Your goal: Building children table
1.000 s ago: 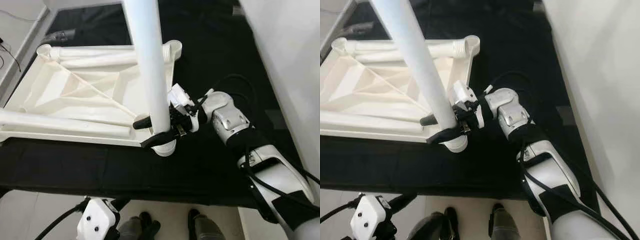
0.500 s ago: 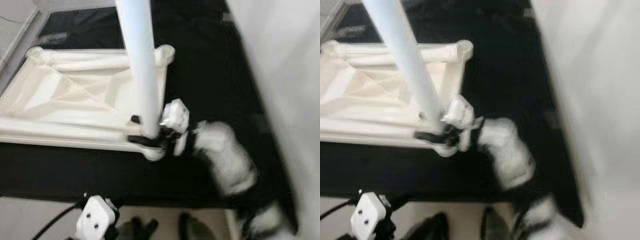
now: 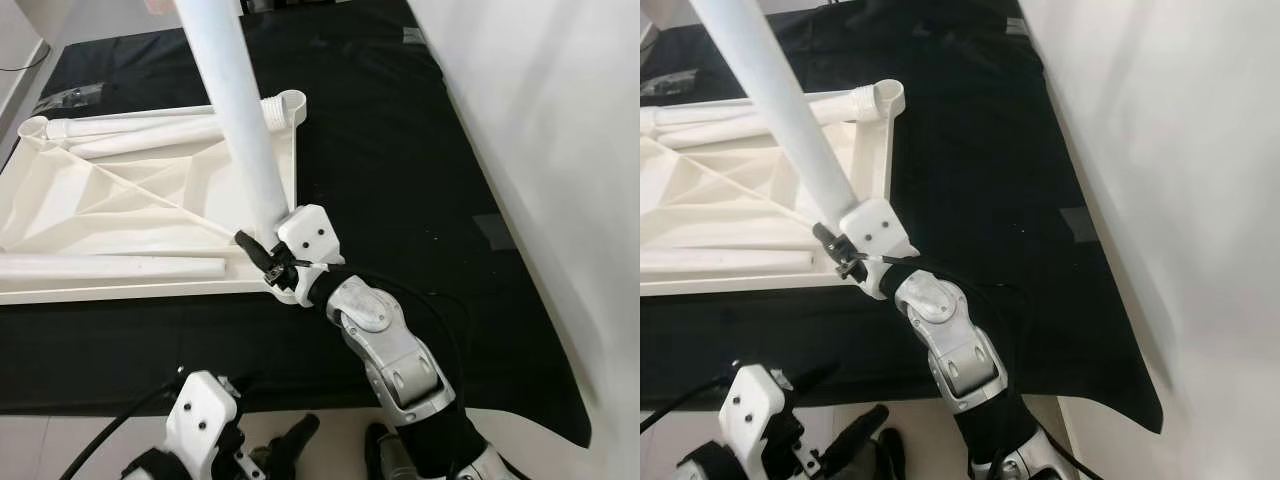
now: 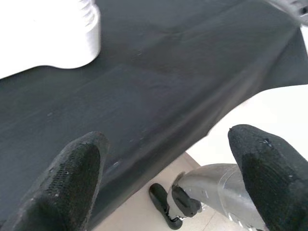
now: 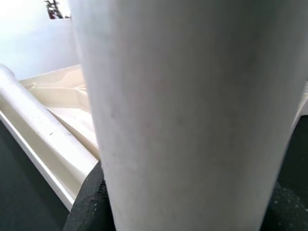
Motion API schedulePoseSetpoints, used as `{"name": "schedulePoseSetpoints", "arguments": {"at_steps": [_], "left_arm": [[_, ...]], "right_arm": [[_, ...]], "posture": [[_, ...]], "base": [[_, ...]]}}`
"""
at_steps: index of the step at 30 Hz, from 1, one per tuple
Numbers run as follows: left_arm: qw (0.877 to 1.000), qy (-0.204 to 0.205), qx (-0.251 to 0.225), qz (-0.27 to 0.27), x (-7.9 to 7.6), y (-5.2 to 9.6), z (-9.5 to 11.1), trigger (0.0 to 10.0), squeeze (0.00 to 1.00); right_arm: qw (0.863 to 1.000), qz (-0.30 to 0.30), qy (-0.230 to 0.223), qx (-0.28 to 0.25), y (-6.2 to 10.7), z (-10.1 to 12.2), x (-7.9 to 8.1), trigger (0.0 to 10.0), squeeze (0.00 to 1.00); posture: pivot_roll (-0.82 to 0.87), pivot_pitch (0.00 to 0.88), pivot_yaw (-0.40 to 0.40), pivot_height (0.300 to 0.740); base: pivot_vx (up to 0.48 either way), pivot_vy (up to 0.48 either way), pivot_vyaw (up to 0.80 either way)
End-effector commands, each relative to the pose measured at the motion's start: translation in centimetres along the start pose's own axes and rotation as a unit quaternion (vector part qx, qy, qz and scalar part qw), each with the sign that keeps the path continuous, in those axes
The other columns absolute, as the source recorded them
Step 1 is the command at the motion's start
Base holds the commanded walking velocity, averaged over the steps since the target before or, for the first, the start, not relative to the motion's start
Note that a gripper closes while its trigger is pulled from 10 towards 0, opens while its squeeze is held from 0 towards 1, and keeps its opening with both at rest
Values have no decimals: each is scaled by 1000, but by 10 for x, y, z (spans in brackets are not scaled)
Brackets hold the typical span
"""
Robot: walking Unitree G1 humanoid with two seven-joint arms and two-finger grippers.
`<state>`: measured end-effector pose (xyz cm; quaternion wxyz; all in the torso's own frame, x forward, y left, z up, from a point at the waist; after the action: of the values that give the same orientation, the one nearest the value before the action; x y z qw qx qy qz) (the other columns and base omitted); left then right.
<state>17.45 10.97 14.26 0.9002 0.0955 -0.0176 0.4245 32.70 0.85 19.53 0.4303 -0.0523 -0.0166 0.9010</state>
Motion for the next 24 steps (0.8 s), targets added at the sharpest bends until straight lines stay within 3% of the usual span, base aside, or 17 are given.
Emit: {"name": "schedulePoseSetpoints", "arguments": {"at_steps": [1,2,3,4,6,7,11,13,14,15,16,17,18,20,24], "left_arm": [[1000,2,13,5,1,0,-8,10000,0],[1000,1,12,6,3,-2,-9,10000,0],[1000,-1,10,7,4,-4,-10,10000,0],[1000,-2,8,8,6,-5,-11,10000,0],[1000,-3,7,10,7,-6,-11,10000,0],[1000,-5,4,14,8,-8,-12,10000,0],[1000,-6,3,15,9,-9,-13,10000,0],[1000,-11,0,20,10,-11,-13,10000,0],[1000,-11,0,20,10,-11,-13,10000,0],[1000,-14,-1,22,10,-12,-14,10000,0],[1000,-14,-1,22,10,-12,-14,10000,0],[999,-18,-2,27,11,-14,-14,10000,0],[999,-18,-2,27,11,-14,-14,10000,0],[999,-29,-8,44,15,-15,-14,10000,0],[996,-41,-14,75,22,-16,-13,10000,0]], "right_arm": [[991,-35,-44,120,13,-57,-10,10000,0],[992,-31,-58,107,12,-52,-12,10000,0],[993,-16,-82,83,10,-44,-17,10000,678],[993,9,-106,59,8,-35,-19,10000,1000],[991,36,-123,34,7,-24,-22,10000,1000],[987,92,-133,-6,7,-5,-24,10000,1000],[983,125,-135,-24,9,5,-25,10000,1000],[970,216,-104,-42,15,24,-28,10000,1000],[970,216,-104,-42,15,24,-28,10000,1000],[961,263,-75,-34,19,27,-30,10000,459],[961,263,-75,-34,19,27,-30,10000,459],[952,301,-51,-18,21,26,-33,10000,0],[952,301,-51,-18,21,26,-33,10000,0],[936,351,-26,17,18,18,-38,10000,0],[931,362,-36,28,5,19,-45,10000,0]], "posture": [[1,223,61,740],[-4,210,61,740],[-4,199,59,740],[-5,193,58,740],[-4,183,57,740],[-4,176,57,740],[-3,170,55,740],[6,151,45,740],[6,151,45,740],[10,147,40,740],[10,147,40,740],[20,136,32,740],[20,136,32,740],[28,126,26,740],[55,110,9,740]], "base": [[0,0,0],[0,0,0],[0,0,0],[0,0,0],[0,0,0],[0,0,0],[0,0,0],[0,0,0],[0,0,0],[0,0,0],[0,0,0],[0,0,0],[0,0,0],[0,0,0],[0,0,0]]}}
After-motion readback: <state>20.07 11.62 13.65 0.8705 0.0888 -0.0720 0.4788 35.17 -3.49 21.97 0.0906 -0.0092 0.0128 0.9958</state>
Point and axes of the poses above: a point about 5 cm out from each wrist's last joint towards the gripper, its own y axis pointing back from the gripper into the wrist, its own z axis along the axis of the wrist's last joint, x = y × z, the point moved 4 cm from there along -y, pointing out of the wrist towards the gripper, and after that the axes turned 8 degrees about -y, right-handed, at the moved point
